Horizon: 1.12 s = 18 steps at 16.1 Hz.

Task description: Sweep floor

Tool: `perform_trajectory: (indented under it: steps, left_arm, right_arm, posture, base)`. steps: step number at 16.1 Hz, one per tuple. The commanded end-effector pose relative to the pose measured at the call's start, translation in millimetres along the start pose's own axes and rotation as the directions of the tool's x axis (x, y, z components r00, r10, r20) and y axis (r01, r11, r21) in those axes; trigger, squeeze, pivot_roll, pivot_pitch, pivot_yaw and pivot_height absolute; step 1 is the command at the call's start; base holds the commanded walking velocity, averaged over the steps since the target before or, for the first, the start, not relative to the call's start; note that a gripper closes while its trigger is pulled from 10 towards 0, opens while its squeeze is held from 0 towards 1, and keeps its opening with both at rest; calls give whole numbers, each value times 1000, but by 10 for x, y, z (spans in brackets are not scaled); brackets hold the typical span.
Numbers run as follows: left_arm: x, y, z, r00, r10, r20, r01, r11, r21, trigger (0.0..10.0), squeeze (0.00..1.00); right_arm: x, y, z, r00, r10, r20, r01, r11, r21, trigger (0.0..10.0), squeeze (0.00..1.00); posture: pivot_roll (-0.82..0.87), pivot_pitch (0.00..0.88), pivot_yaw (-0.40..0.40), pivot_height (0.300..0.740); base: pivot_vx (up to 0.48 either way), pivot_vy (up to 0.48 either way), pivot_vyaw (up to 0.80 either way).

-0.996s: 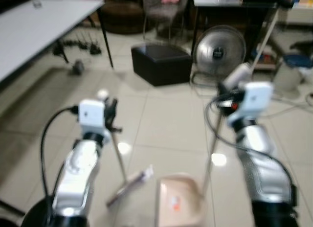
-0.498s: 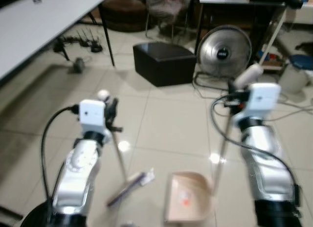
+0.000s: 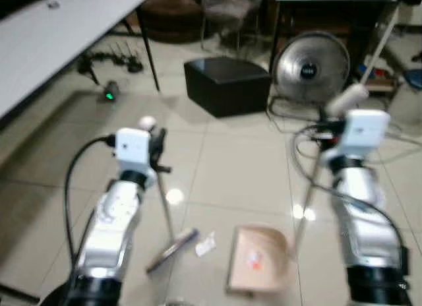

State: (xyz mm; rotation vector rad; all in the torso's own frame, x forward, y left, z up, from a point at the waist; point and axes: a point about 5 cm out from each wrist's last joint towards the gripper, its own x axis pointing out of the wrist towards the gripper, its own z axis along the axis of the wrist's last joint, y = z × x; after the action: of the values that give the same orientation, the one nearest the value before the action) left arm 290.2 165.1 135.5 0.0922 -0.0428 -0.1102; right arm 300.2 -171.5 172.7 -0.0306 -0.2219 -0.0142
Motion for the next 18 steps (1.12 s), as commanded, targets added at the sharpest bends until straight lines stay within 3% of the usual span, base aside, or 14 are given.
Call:
perform_trajectory:
  steps: [1, 13, 15, 18]
  left_arm:
    - [54, -19, 112, 999, -18, 50, 17, 1000, 20, 10000, 0]
    - [101, -23, 126, 997, -54, 62, 52, 998, 42, 10000, 0]
    - [129, 12, 116, 998, -30, 63, 28, 999, 36, 10000, 0]
    - [162, -19, 123, 995, -25, 98, 21, 999, 48, 10000, 0]
  right_arm:
    - [34, -41, 83, 999, -11, 48, 11, 1000, -2, 10000, 0]
    - [-63, -68, 6, 998, -6, 57, 9, 999, -50, 10000, 0]
    - [-55, -9, -66, 999, 25, 36, -19, 987, -163, 10000, 0]
    - [-71, -16, -111, 998, 42, 48, -36, 990, -137, 10000, 0]
  posture:
    - [21, 55, 74, 740]
    - [28, 59, 82, 740]
    - [40, 98, 84, 740]
    - [56, 161, 99, 740]
  base:
    - [341, 0, 0]
    - [342, 0, 0]
    - [0, 0, 0]
    - [0, 0, 0]
